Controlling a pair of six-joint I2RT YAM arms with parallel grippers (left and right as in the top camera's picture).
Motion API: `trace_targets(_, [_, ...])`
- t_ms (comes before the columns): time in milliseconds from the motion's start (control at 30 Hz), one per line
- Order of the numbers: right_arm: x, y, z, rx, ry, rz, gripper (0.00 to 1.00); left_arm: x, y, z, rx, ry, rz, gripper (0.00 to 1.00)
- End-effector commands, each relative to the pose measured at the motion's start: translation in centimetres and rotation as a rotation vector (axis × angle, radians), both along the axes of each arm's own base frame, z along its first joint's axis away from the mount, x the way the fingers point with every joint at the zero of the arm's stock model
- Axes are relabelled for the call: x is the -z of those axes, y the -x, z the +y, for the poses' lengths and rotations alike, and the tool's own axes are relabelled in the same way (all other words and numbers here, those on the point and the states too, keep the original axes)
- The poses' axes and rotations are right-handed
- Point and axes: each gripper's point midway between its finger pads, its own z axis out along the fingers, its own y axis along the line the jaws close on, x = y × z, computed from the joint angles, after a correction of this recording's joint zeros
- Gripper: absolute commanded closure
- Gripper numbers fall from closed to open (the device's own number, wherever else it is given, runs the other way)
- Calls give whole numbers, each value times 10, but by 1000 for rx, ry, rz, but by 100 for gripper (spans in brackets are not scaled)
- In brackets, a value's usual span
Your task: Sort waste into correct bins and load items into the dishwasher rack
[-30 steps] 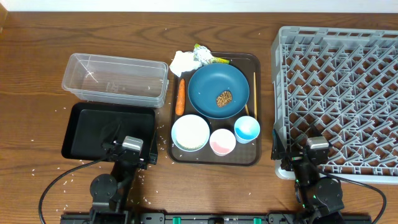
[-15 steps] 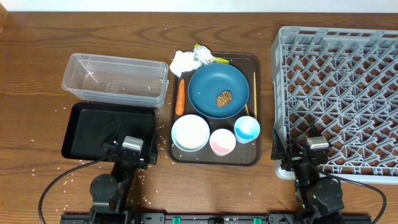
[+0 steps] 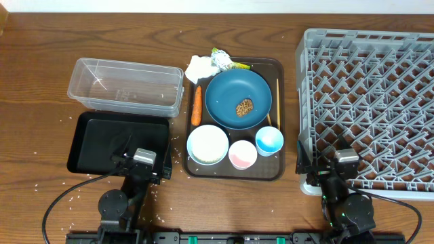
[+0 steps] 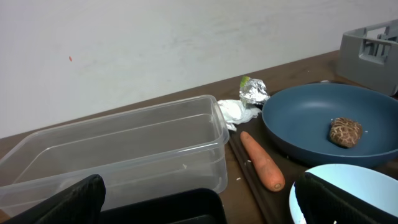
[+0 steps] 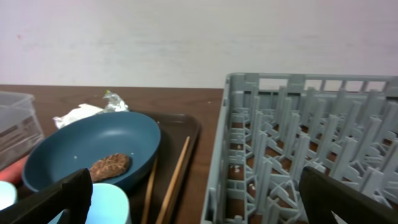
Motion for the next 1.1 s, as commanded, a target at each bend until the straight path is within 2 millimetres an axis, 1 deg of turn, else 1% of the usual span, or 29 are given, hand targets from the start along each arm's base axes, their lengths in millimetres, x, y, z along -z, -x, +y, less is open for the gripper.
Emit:
trace_targets(0, [-1,1,7,-42,7,-9,1,15,2,-6,32,16,56,2])
trace_targets(67, [-7,2,11,-69,-1,-32,1,13,3,-10,59,19,52,2])
trace_targets(100, [-13,2,13,-81,-9,-55,1,10,5,-17,99,23,41,2])
trace_targets(167, [-31,4,17,-105,-28,-120,1,-1,10,-31,184,32,0,2])
trace_targets(233, [-54,10,24,-155,-47,-193,1,-19,13,-38,228,64,-52,2])
trace_targets(300, [-78,16,26,-180,-74,-245,1,-45,15,-38,230,153,-105,2])
trace_targets(400, [-102,21,25,-184,-116,-253,1,-75,21,-37,236,225,-144,2])
trace_targets(533, [-130,20,25,-183,-104,-211,1,-103,25,-37,235,263,-121,2])
trace_targets(667, [-155,7,32,-196,-97,-79,1,-134,19,-37,221,267,-34,2])
trace_targets(733, [-166,-1,37,-203,-85,8,1,-146,11,-37,212,274,36,2])
trace_targets(800, [-172,-11,41,-198,-60,115,1,-155,1,-38,195,316,147,2])
trace_targets(900, [-174,-26,46,-189,-15,302,1,-159,-14,-45,193,340,343,2])
trace_targets(1000, [-168,-37,50,-178,33,494,1,-157,-30,-52,193,346,504,2])
trace_targets(1067, [-161,-45,52,-174,72,612,1,-155,-39,-60,209,349,602,2])
